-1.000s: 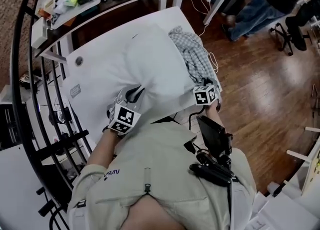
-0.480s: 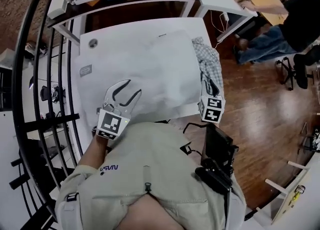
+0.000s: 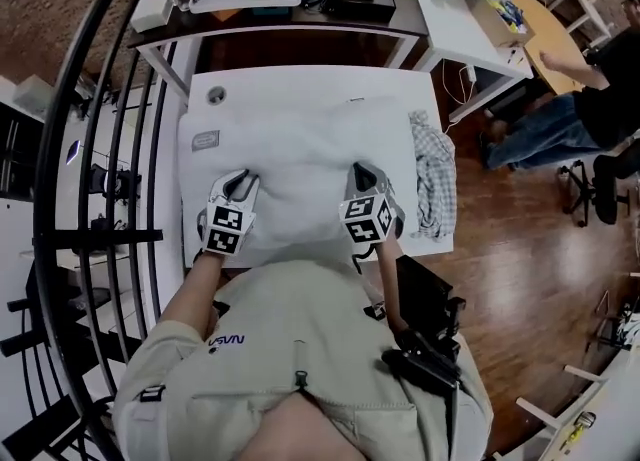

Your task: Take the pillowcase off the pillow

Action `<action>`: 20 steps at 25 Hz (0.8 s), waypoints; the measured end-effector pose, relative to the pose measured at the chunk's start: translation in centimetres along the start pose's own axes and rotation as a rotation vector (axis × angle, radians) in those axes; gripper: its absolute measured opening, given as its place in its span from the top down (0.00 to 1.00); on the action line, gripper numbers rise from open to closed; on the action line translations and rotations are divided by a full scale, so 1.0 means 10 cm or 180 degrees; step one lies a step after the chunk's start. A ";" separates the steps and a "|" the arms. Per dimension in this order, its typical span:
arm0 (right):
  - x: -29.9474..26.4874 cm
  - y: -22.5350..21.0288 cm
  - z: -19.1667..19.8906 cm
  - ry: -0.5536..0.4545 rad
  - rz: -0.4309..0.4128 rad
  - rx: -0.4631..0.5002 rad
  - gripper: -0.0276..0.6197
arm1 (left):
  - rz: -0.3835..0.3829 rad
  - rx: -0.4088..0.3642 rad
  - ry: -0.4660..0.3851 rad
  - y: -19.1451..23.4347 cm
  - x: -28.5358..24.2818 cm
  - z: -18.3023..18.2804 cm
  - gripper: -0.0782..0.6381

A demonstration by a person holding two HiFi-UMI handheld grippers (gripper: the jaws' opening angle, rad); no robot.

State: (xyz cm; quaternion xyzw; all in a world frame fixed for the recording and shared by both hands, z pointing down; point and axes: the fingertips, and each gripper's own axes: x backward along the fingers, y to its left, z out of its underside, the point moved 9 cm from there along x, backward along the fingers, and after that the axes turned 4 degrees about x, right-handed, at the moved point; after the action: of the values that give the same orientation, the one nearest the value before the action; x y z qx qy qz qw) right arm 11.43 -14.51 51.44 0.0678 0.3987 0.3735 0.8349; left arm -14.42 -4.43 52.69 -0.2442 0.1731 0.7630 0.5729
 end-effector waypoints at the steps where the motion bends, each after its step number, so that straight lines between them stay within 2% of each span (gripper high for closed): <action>1: -0.03 -0.03 0.03 0.0014 0.0065 -0.0046 0.95 | 0.0020 -0.0041 -0.0010 0.02 -0.11 -0.06 0.76; 6: -0.15 -0.21 0.16 -0.0004 0.0337 -0.0279 0.95 | 0.0122 -0.0226 -0.0096 0.07 -0.51 -0.34 0.76; 10: -0.24 -0.25 0.21 -0.0079 0.0233 -0.0389 0.95 | 0.0061 -0.0175 -0.0134 0.02 -0.54 -0.28 0.77; 15: -0.28 -0.21 0.20 -0.0243 0.0111 -0.0337 0.95 | -0.0076 -0.0010 -0.0185 -0.05 -0.43 -0.14 0.79; 20: -0.27 -0.25 0.16 -0.0435 0.0068 -0.0356 0.95 | -0.0312 -0.0005 -0.0345 -0.07 -0.30 -0.19 0.81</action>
State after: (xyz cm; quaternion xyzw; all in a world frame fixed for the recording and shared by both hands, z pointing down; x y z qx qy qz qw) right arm 12.90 -17.86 53.15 0.0506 0.3186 0.3985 0.8586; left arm -12.74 -7.66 52.86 -0.2112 0.1290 0.7462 0.6180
